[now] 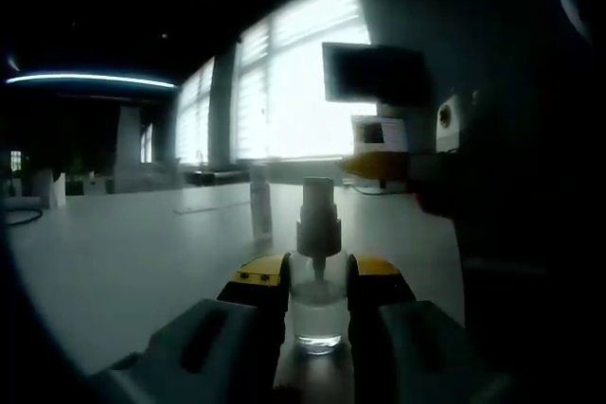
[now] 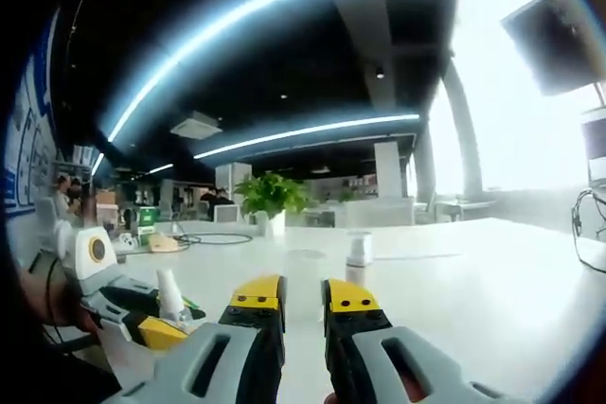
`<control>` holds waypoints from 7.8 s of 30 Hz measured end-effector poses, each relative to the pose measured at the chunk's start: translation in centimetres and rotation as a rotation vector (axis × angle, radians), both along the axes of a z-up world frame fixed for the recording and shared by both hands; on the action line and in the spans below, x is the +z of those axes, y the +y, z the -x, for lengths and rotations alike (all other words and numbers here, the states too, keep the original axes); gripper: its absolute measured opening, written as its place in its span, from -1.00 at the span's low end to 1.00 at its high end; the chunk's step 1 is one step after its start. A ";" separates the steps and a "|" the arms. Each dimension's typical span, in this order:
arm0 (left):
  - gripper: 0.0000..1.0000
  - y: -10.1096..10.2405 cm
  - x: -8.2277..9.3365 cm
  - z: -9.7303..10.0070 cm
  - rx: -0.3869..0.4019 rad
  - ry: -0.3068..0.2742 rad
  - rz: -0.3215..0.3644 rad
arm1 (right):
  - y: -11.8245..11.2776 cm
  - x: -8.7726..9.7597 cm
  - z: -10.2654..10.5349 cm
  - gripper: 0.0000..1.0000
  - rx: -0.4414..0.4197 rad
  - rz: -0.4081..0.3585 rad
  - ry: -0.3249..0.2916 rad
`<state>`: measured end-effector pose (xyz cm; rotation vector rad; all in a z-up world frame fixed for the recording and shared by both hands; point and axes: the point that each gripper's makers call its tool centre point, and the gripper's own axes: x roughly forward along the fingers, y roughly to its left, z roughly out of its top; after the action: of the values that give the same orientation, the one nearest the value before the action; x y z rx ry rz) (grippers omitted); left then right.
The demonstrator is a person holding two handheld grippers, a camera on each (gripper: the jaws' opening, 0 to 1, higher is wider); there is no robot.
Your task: Clamp pump bottle remove cover press pump head put on cover
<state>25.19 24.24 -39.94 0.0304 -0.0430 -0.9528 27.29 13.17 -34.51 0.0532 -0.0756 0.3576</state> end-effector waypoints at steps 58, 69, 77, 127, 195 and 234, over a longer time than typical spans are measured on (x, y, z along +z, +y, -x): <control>-0.69 0.3 0.1 -0.5 0.048 -0.007 -0.010 | -1.5 -9.5 -0.6 -0.79 0.029 0.114 0.349; -0.69 0.3 0.1 -0.5 0.048 -0.007 -0.011 | -1.4 -9.9 -0.3 -0.79 0.058 0.116 0.373; -0.69 0.3 0.0 -0.5 0.047 -0.008 -0.012 | -1.5 -10.0 -0.2 -0.79 0.075 0.133 0.384; -0.69 0.3 0.0 -0.5 0.046 -0.008 -0.016 | -0.8 -10.4 0.4 -0.57 0.124 0.222 0.347; -0.70 0.1 -0.3 -1.3 -0.027 0.072 -0.016 | 2.9 -0.9 1.6 -0.56 0.243 0.121 0.006; -0.70 -0.1 0.0 -0.9 -0.024 -0.001 -0.022 | 4.7 -0.5 2.7 -0.72 0.303 0.129 -0.002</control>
<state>26.05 24.15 -39.98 0.0510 -0.0342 -0.9777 24.60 17.87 -35.05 -0.0647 -0.0458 0.6643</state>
